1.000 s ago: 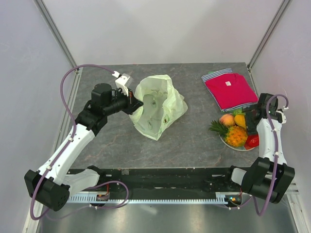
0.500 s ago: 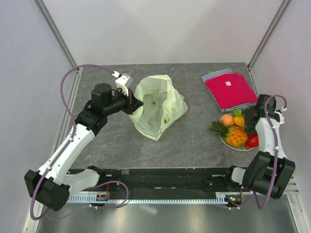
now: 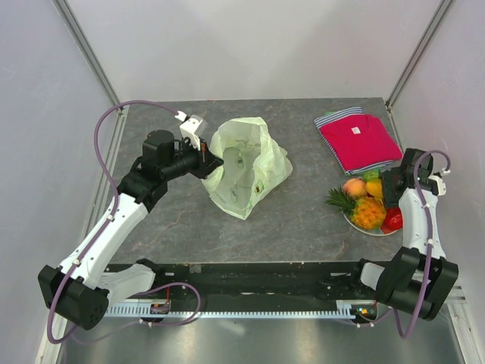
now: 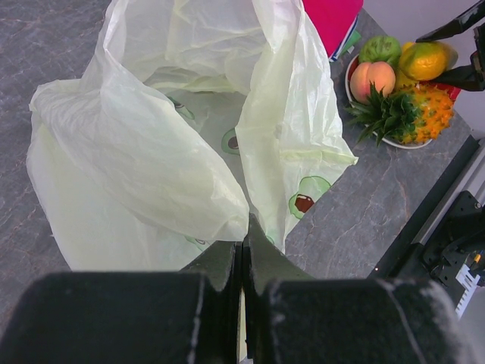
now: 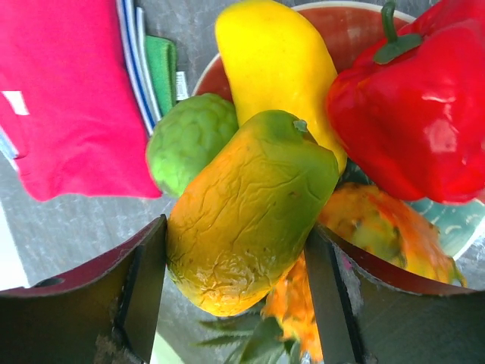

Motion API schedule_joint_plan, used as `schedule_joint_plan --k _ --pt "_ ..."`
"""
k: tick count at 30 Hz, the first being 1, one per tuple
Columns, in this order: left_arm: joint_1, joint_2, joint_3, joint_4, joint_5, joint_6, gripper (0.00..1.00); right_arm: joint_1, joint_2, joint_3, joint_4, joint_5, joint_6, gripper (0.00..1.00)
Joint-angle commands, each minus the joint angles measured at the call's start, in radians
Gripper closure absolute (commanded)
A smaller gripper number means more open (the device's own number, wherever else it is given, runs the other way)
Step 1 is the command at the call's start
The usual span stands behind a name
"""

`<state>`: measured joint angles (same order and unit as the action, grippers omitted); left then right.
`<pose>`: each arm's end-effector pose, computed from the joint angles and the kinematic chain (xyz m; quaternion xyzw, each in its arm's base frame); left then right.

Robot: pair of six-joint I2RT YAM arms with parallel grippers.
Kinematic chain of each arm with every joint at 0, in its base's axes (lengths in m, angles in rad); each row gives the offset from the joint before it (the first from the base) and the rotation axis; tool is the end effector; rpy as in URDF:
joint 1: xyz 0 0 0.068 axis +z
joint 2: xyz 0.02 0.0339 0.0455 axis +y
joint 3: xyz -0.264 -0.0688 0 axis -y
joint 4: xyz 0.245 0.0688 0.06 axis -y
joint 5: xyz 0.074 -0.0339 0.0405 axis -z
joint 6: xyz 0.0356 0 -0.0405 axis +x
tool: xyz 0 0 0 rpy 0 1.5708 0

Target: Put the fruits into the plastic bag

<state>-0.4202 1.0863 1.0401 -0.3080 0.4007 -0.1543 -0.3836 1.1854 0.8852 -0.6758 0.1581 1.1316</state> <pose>0.2177 -0.1125 0.3587 0.2193 0.7820 -0.3153 0.4908 0.2146 -0.0927 0.2526 0.6718 0.6765 0.0364 0.2995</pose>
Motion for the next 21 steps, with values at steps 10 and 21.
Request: schedule_joint_plan --k 10,21 --pt "0.006 -0.017 0.008 0.006 0.013 0.044 0.98 0.025 -0.190 0.147 0.064 -0.086 -0.151 0.90" --pt "0.008 -0.012 0.006 0.007 0.010 0.048 0.98 0.472 -0.202 0.037 0.608 -0.256 -0.366 1.00"
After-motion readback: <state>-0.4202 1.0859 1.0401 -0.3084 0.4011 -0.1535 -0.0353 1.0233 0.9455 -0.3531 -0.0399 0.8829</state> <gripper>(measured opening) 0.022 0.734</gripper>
